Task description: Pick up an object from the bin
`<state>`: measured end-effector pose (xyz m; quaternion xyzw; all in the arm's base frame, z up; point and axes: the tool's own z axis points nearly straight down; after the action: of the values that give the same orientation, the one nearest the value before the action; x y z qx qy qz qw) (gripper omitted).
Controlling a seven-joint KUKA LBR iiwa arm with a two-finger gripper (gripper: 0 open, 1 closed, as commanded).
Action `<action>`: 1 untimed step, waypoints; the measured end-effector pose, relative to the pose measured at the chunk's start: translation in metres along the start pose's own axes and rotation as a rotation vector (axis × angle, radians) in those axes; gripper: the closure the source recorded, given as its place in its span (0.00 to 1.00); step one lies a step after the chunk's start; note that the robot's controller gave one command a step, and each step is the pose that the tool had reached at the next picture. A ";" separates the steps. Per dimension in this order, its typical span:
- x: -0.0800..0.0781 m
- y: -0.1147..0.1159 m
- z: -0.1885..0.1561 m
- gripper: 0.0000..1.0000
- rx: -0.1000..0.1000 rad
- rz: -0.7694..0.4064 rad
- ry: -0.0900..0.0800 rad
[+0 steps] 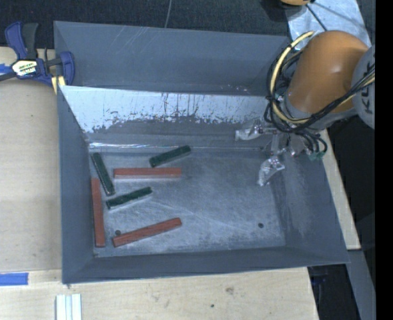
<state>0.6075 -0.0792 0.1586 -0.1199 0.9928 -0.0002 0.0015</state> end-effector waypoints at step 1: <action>-0.016 0.039 0.015 1.00 0.000 0.226 0.003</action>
Offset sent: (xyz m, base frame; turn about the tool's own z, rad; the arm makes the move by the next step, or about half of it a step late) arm 0.0000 0.0000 0.0000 0.0000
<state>0.6144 -0.0379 0.1440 -0.0071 1.0000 0.0000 0.0000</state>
